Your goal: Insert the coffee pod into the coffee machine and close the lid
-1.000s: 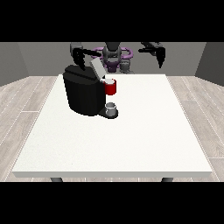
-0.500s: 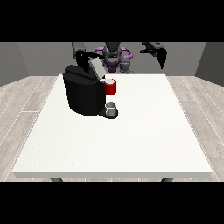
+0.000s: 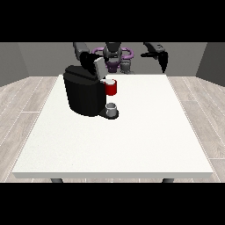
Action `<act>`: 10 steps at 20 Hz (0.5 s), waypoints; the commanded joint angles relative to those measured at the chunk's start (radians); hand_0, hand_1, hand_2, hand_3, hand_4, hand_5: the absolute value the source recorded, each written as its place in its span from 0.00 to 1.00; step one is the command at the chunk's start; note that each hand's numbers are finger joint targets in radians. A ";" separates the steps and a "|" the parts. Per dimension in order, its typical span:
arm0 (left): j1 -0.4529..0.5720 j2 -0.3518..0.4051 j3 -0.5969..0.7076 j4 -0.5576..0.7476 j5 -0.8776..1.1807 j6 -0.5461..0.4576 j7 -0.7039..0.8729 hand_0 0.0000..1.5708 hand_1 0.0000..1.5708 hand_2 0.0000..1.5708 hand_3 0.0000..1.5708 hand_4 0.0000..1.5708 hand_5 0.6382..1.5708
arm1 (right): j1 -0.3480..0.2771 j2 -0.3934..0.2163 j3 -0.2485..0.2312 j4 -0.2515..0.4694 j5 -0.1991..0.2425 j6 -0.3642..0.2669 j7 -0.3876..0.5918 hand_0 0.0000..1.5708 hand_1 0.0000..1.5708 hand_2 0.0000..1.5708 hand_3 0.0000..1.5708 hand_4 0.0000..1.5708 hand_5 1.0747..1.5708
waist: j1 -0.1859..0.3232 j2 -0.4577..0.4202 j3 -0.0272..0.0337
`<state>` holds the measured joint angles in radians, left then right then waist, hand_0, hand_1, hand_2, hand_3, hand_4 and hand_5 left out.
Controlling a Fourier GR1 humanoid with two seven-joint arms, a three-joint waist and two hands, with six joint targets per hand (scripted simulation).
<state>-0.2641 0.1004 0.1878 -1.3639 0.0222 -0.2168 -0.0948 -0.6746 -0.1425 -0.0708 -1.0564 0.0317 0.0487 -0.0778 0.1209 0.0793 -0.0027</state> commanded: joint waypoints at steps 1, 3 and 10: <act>0.004 -0.008 0.002 0.020 -0.010 0.040 -0.017 0.00 0.00 0.00 0.00 0.00 1.00 | 0.033 0.078 0.055 0.012 0.042 -0.044 -0.011 0.00 0.00 0.00 0.00 0.00 1.00 | -0.019 -0.018 0.0026; -0.001 -0.002 -0.021 -0.032 0.005 0.027 0.083 0.00 0.00 0.00 0.00 0.00 1.00 | -0.036 -0.037 -0.015 0.064 0.005 0.045 0.019 0.00 0.00 0.00 0.00 0.12 1.00 | 0.014 -0.020 0.0029; 0.030 0.017 -0.013 0.018 -0.006 0.022 -0.008 0.00 0.00 0.00 0.00 0.11 1.00 | -0.093 0.042 0.059 0.052 0.073 -0.003 0.054 0.00 0.00 0.00 0.00 0.14 1.00 | 0.027 -0.024 0.0026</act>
<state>-0.2644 0.1145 0.1854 -1.3451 0.0270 -0.1944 -0.0847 -0.7408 -0.1129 -0.0321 -1.0155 0.0828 0.0464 -0.0550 0.1299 0.0718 -0.0005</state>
